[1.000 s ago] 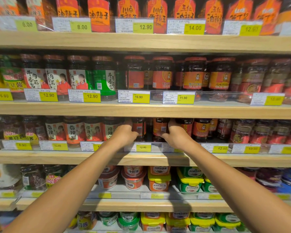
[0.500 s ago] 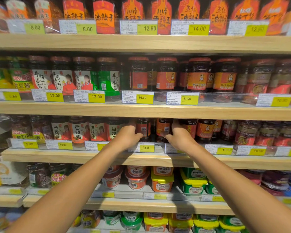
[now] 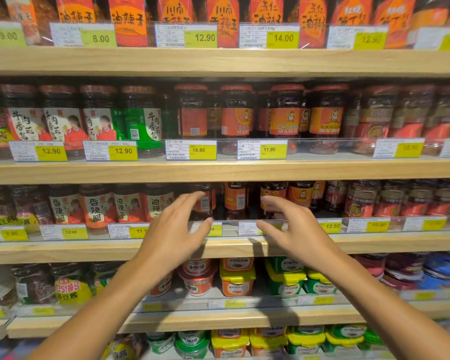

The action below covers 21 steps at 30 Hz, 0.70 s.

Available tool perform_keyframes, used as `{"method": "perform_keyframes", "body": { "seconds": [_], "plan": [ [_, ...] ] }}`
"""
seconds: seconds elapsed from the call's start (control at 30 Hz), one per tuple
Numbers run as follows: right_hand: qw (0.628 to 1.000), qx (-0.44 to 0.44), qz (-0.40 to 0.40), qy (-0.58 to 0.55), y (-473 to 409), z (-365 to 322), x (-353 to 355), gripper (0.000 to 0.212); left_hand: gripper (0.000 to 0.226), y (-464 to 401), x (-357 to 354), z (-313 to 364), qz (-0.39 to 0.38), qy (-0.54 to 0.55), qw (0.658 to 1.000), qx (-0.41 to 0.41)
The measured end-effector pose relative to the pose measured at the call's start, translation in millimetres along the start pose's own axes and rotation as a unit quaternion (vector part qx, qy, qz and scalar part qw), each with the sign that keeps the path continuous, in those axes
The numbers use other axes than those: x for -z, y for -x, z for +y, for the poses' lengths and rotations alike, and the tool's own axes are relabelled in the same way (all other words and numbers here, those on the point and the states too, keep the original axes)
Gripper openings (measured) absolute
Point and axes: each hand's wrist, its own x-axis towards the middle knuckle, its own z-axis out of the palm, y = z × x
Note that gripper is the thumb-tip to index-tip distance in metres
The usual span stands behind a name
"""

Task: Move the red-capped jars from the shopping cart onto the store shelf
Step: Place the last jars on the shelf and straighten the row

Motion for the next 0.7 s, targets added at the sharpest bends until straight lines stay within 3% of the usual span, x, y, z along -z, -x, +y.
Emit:
{"method": "perform_keyframes", "body": {
  "seconds": [0.13,0.27,0.4,0.7],
  "plan": [
    [0.999,-0.029,0.044,-0.002,17,33,22,0.052,0.05,2,-20,32,-0.035,0.048,0.996,-0.068],
    [0.993,-0.079,0.076,0.036,19,63,43,0.054,0.057,-10,-48,67,-0.085,0.06,0.99,-0.095],
    [0.984,-0.147,0.066,0.079,7,80,52,0.061,0.064,-27,-72,90,-0.106,0.015,0.992,-0.073],
    [0.976,-0.211,0.009,0.056,-43,82,42,0.04,0.064,-49,-84,111,-0.183,-0.072,0.98,-0.01]
  ]
}}
